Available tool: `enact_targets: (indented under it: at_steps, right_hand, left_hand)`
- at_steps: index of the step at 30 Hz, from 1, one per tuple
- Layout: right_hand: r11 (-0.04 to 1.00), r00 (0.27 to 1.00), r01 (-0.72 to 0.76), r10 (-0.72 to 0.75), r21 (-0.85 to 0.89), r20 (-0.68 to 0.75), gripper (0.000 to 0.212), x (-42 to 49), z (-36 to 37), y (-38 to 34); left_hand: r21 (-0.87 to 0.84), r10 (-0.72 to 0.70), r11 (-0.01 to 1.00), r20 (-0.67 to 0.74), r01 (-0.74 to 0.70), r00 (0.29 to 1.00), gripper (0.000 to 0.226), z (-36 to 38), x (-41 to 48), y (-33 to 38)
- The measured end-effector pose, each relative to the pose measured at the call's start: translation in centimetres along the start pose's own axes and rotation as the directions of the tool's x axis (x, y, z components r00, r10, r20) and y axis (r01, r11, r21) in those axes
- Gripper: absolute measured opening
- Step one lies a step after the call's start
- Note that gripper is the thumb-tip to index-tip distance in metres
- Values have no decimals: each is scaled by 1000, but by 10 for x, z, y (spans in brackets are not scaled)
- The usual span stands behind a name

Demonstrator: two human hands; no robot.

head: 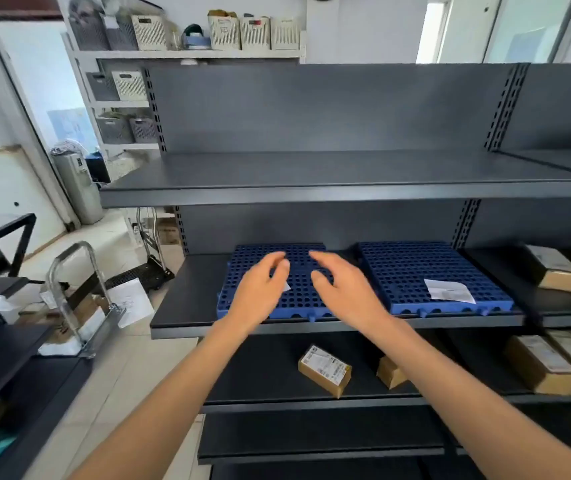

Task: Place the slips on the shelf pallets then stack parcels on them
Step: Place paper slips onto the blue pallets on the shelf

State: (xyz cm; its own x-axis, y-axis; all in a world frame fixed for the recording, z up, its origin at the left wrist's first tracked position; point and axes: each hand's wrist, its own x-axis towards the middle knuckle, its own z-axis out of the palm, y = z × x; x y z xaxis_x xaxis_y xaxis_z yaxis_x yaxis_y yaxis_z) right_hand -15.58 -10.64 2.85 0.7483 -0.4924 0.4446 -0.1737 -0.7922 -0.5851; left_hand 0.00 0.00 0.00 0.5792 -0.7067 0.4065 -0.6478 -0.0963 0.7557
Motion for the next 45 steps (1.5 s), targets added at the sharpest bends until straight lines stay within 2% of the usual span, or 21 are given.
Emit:
enact_targets:
  at_steps: [2, 4, 6, 8, 12, 15, 19, 23, 27, 29, 33, 35, 37, 39, 42, 44, 45]
  right_hand:
    - [996, 995, -39, 47, -79, 93, 45, 6, 21, 12]
    - [985, 975, -80, 109, -153, 196, 44, 9, 47, 27]
    - [974, 964, -82, 132, -211, 232, 45, 16, 68, 39]
    - [962, 956, -56, 129, -267, 264, 48, 25, 84, 47]
    - [933, 927, 20, 117, -360, 356, 52, 40, 111, 61]
    - [920, 905, 61, 112, -387, 409, 58, 51, 122, 72]
    - [929, 931, 105, 35, -356, 365, 50, 50, 129, 84]
    - [879, 929, 223, -60, -421, 365, 43, 37, 127, 102]
    - [878, 933, 228, -74, -421, 351, 42, 39, 120, 115]
    - [882, 927, 214, -47, -421, 372, 44, 45, 117, 119]
    - [894, 895, 200, -1, -400, 445, 47, 59, 108, 128]
    - [918, 876, 193, -2, -347, 483, 45, 64, 102, 134]
    - [936, 878, 185, -20, -300, 478, 47, 69, 96, 139]
    - [938, 905, 201, -67, -284, 421, 49, 69, 92, 144]
    - [962, 929, 202, -129, -184, 347, 49, 61, 89, 147]
    - [986, 928, 149, -112, -79, 354, 51, 54, 90, 143]
    - [989, 926, 132, -100, -62, 365, 53, 51, 92, 142]
  left_hand:
    - [237, -8, 971, 57, -5, 998, 39, 6, 3, -17]
    - [433, -36, 901, 136, -26, 990, 35, 18, 2, -45]
    - [568, -114, 823, 178, -8, 977, 43, 24, 2, -66]
    - [634, -171, 774, 214, -3, 962, 54, 27, 6, -83]
    - [639, -248, 769, 315, -12, 916, 69, 25, 20, -108]
    - [618, -221, 786, 329, -32, 918, 67, 26, 26, -117]
    - [580, -49, 800, 323, -157, 945, 50, 29, 18, -127]
    - [565, 78, 789, 296, -240, 952, 38, 32, 10, -129]
    - [588, 228, 748, 210, -309, 951, 24, 52, -2, -113]
    - [563, 269, 761, 177, -322, 947, 21, 67, -8, -101]
    - [504, 160, 834, 168, -224, 973, 31, 81, -2, -84]
    - [426, 114, 884, 207, -194, 972, 37, 84, 6, -80]
    - [400, 108, 892, 265, -211, 958, 43, 85, 14, -80]
    - [478, 36, 857, 316, -192, 948, 49, 87, 16, -81]
    - [712, -51, 681, 278, -170, 959, 52, 94, 14, -79]
    - [779, -35, 605, 230, -163, 973, 47, 102, 16, -73]
    - [782, -17, 603, 210, -157, 978, 44, 106, 17, -71]
